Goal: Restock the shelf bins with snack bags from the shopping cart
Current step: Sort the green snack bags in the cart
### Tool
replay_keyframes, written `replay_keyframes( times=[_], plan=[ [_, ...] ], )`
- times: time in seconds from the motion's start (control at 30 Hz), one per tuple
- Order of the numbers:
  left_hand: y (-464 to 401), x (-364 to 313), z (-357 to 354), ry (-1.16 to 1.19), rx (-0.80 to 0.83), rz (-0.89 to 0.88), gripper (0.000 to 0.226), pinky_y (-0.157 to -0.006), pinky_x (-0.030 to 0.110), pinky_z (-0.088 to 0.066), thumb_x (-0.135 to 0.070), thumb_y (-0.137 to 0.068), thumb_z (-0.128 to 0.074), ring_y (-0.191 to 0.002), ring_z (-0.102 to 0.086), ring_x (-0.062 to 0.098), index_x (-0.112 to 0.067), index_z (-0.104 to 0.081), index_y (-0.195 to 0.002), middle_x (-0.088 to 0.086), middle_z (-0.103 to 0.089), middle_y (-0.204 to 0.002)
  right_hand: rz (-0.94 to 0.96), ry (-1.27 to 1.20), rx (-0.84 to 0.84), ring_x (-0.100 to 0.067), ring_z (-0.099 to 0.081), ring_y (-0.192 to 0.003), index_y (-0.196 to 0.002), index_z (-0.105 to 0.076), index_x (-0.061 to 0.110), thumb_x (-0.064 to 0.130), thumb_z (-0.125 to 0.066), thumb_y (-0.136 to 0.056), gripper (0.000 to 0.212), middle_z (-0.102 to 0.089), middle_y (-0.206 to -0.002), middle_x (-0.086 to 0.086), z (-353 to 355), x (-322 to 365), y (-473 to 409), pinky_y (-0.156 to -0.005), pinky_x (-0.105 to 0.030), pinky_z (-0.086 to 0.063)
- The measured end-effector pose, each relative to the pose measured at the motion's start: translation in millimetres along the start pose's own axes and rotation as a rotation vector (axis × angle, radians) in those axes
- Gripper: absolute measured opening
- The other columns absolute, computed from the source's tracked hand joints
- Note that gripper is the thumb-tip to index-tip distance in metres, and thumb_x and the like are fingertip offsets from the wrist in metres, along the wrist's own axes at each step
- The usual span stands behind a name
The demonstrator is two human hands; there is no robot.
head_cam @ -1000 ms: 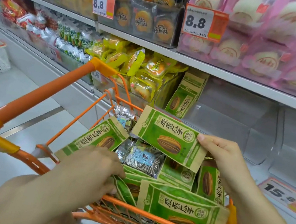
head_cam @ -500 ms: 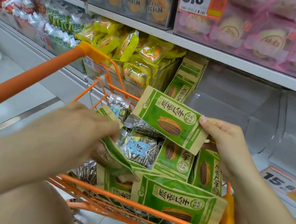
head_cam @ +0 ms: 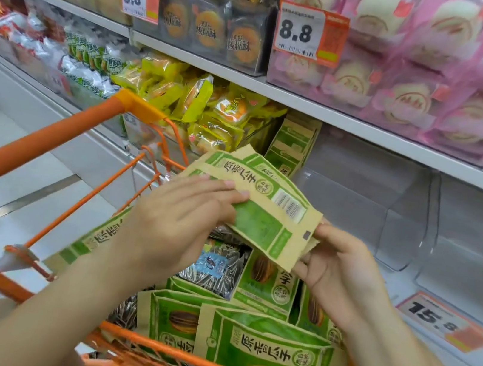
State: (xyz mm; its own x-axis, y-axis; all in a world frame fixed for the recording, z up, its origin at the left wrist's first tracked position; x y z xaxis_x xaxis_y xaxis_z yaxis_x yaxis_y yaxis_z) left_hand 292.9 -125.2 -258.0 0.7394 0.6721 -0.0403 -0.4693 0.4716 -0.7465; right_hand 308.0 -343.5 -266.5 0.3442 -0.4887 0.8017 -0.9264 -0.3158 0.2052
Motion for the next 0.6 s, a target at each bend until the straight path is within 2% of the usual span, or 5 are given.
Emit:
replay_keyframes(
  times=[0.1,0.3,0.43,0.5,0.6],
  plan=[
    [-0.6,3.0,-4.3,-0.004,0.043,-0.052,0.031,-0.093,0.044,-0.049,0.011,-0.077,-0.066,-0.114,-0.06,0.018,-0.008,-0.067,-0.102,0.004,-0.066,-0.119,-0.021,-0.018,0.101,-0.029,-0.066,-0.091,-0.129,-0.059,0.009,0.021,-0.072,-0.051,0.081,-0.062,-0.125,-0.02,6.9,0.9,-1.0,-0.076,-0.043,-0.059],
    [-4.6,-1.3,-12.3,0.035,0.067,-0.12,0.031,-0.099,0.042,-0.046,0.017,-0.074,-0.063,-0.116,-0.06,0.019,-0.003,-0.072,-0.096,0.007,-0.067,-0.116,-0.151,-0.007,0.173,-0.035,-0.06,-0.114,-0.125,-0.063,0.009,0.054,-0.073,-0.063,0.077,-0.06,-0.128,-0.021,5.1,2.6,-1.6,-0.091,-0.049,-0.052],
    [-10.5,-6.0,-17.1,0.056,0.051,-0.093,0.027,-0.105,0.044,-0.041,0.016,-0.076,-0.059,-0.123,-0.053,0.022,-0.004,-0.072,-0.09,0.004,-0.065,-0.119,-0.107,0.055,0.038,-0.026,-0.069,-0.093,-0.115,-0.069,0.005,0.03,-0.083,-0.055,0.066,-0.069,-0.115,-0.016,1.7,-2.7,-7.5,-0.085,-0.041,-0.056],
    [-10.2,-8.2,-19.4,0.078,0.024,0.114,0.028,-0.112,0.039,-0.031,0.011,-0.08,-0.056,-0.137,-0.036,0.02,-0.009,-0.071,-0.094,0.001,-0.052,-0.136,-0.09,0.06,-0.027,-0.023,-0.069,-0.083,-0.113,-0.067,0.002,0.019,-0.07,-0.065,0.051,-0.071,-0.105,-0.014,-0.6,-2.6,-9.6,-0.076,-0.035,-0.058],
    [-12.3,-26.4,-16.2,0.487,-0.054,0.819,0.034,-0.109,0.027,-0.029,-0.02,-0.091,-0.06,-0.132,-0.027,-0.013,-0.031,-0.056,-0.124,-0.023,-0.033,-0.145,-0.046,0.097,-0.07,-0.019,-0.068,-0.075,-0.108,-0.068,0.007,0.015,-0.065,-0.066,0.042,-0.073,-0.095,-0.009,-3.1,-2.6,-12.5,-0.066,-0.028,-0.057]
  ],
)
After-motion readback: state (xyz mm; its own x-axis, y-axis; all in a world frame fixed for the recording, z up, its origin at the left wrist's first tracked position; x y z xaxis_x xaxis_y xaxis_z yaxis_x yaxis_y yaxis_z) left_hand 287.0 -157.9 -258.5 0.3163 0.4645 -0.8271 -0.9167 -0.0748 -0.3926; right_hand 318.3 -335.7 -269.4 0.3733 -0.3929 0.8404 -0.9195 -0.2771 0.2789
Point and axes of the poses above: each hand's wrist, its own y-axis away from the middle knuckle, its own z-axis out of the back of the hand, x = y × z, the point moved 1 cm from there along -y, towards the middle knuckle
